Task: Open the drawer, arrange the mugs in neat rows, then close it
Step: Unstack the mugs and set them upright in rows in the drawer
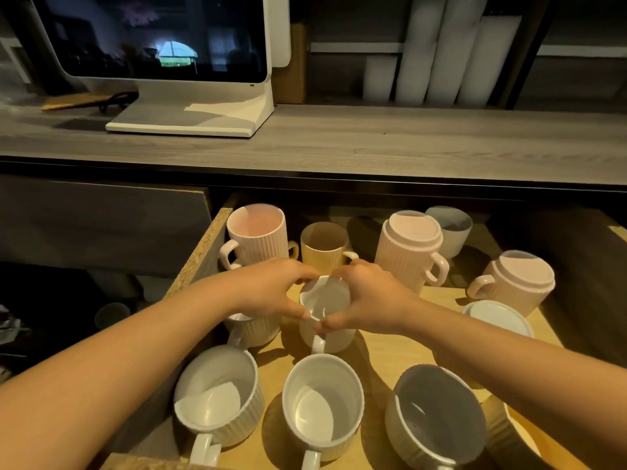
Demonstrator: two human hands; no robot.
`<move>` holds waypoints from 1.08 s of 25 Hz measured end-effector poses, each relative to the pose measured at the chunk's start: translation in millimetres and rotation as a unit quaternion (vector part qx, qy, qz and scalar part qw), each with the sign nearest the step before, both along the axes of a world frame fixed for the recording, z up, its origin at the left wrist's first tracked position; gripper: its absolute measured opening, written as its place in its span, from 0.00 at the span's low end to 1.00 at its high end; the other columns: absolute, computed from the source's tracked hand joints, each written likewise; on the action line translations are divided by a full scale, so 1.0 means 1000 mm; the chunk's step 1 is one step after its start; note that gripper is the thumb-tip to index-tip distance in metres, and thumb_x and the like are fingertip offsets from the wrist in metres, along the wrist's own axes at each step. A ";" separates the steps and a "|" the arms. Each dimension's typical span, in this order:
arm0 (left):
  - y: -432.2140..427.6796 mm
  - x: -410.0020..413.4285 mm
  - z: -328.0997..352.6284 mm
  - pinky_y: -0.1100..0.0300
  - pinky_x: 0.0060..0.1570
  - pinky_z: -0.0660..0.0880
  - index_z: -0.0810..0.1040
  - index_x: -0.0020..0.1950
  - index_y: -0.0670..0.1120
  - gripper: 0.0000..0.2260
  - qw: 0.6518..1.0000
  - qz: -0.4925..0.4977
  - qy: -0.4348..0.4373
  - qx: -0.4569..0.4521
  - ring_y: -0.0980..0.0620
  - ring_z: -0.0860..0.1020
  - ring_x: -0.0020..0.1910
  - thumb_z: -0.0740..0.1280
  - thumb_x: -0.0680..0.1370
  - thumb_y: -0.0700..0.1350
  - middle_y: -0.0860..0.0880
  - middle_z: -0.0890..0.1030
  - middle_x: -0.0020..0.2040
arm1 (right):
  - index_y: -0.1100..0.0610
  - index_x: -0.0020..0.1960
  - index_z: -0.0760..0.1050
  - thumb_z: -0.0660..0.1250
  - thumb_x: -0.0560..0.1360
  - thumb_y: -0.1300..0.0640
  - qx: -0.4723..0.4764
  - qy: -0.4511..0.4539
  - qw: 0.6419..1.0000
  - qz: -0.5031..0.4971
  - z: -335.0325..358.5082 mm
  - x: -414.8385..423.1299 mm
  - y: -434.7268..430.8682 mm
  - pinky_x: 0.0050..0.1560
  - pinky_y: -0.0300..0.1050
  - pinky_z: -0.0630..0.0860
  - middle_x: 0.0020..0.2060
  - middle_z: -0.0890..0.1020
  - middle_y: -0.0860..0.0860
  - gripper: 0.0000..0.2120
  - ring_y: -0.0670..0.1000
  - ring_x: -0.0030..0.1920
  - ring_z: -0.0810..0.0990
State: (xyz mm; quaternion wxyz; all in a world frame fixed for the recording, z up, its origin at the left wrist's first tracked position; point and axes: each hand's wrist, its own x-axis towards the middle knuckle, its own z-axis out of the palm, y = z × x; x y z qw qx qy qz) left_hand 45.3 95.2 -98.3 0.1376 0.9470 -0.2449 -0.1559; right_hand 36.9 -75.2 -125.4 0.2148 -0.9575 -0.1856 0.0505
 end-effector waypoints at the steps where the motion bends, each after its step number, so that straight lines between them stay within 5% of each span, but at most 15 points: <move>1: 0.002 0.001 -0.001 0.63 0.58 0.68 0.68 0.69 0.51 0.24 1.000 0.002 0.002 0.004 0.53 0.71 0.63 0.70 0.74 0.49 0.52 0.73 0.67 | 0.52 0.61 0.73 0.76 0.62 0.40 -0.005 -0.003 1.000 -0.001 -0.001 -0.001 0.002 0.44 0.39 0.79 0.51 0.77 0.48 0.32 0.48 0.47 0.76; 14: -0.004 -0.006 -0.001 0.62 0.56 0.73 0.67 0.67 0.51 0.25 1.000 0.003 -0.012 0.013 0.53 0.73 0.59 0.71 0.72 0.50 0.51 0.73 0.64 | 0.49 0.68 0.65 0.72 0.66 0.40 -0.054 0.006 0.998 0.044 0.009 -0.008 -0.005 0.53 0.43 0.78 0.62 0.73 0.49 0.35 0.49 0.57 0.74; 18: -0.013 -0.005 0.010 0.59 0.61 0.72 0.64 0.70 0.52 0.28 0.999 0.000 -0.026 0.041 0.52 0.71 0.64 0.70 0.73 0.51 0.52 0.69 0.69 | 0.50 0.68 0.67 0.67 0.73 0.44 -0.091 -0.052 0.993 0.055 0.042 -0.008 -0.019 0.52 0.42 0.78 0.63 0.75 0.50 0.27 0.50 0.56 0.77; 22: -0.037 -0.002 0.034 0.62 0.60 0.71 0.62 0.72 0.51 0.28 0.996 -0.027 -0.072 0.037 0.52 0.70 0.65 0.67 0.75 0.53 0.51 0.68 0.70 | 0.50 0.63 0.72 0.65 0.74 0.44 -0.078 -0.097 0.992 -0.011 0.075 -0.006 -0.052 0.48 0.42 0.77 0.56 0.77 0.49 0.20 0.49 0.52 0.77; 27: -0.080 0.021 0.040 0.56 0.63 0.71 0.57 0.74 0.49 0.33 0.994 -0.003 -0.112 0.008 0.49 0.68 0.68 0.68 0.74 0.54 0.48 0.66 0.72 | 0.53 0.68 0.67 0.67 0.73 0.45 -0.050 -0.144 0.977 -0.153 0.075 0.014 -0.086 0.57 0.47 0.76 0.64 0.72 0.53 0.27 0.53 0.60 0.74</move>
